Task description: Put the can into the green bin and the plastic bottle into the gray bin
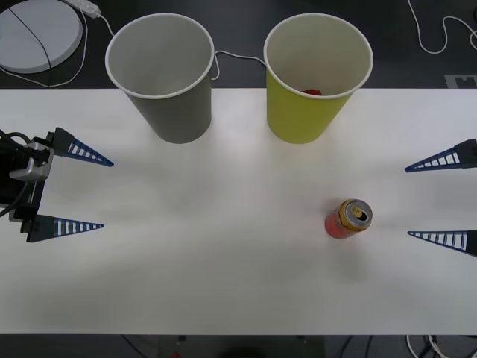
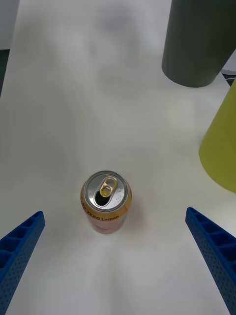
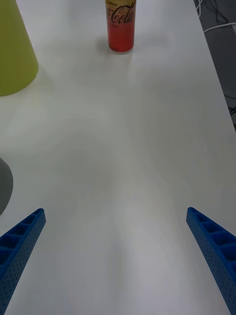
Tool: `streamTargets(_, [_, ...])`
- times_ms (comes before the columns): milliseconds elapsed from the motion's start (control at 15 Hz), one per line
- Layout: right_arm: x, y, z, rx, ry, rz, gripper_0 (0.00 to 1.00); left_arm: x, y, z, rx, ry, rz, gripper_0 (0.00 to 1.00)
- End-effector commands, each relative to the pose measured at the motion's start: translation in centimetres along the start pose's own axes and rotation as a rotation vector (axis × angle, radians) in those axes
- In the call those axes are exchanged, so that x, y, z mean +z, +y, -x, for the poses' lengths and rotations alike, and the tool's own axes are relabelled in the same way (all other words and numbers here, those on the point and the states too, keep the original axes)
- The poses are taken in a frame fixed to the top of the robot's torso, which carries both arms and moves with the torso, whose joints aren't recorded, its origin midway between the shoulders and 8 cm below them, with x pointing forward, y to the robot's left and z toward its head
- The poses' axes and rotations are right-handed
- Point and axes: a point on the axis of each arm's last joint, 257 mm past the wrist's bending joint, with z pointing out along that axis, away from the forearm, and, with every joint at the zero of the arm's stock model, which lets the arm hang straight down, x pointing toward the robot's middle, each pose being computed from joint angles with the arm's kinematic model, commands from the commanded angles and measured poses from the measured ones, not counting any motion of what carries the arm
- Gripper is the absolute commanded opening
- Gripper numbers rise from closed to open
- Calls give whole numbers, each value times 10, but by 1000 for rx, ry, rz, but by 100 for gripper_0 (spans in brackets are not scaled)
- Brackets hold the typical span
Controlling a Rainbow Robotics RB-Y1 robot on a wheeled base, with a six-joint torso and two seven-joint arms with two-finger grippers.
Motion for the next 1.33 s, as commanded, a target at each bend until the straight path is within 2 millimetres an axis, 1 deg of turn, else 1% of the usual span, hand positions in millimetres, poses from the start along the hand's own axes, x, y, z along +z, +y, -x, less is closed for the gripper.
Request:
streamTargets(67, [0,0,0,0,0,0,100,0,0,0,0,0,0,100])
streamTargets(200, [0,0,0,0,0,0,100,0,0,0,0,0,0,100])
streamTargets(267, [0,6,-7,26,2,0,100,0,0,0,0,0,0,100])
streamTargets(467, [-8,2,-8,19,9,-18,100,0,0,0,0,0,0,100])
streamTargets(600, [-13,1,-14,51,-10,-40,100,0,0,0,0,0,0,100])
streamTargets(733, [-19,1,-23,83,-43,-62,100,0,0,0,0,0,0,100])
streamTargets(867, [-25,1,-35,69,-69,-90,100,0,0,0,0,0,0,100])
streamTargets(1000, [-29,2,-50,80,-94,-117,100,0,0,0,0,0,0,100])
streamTargets(1200, [-31,9,-71,88,-119,-145,100,0,0,0,0,0,0,100])
streamTargets(1333, [-28,16,-81,103,-150,-156,100,0,0,0,0,0,0,100])
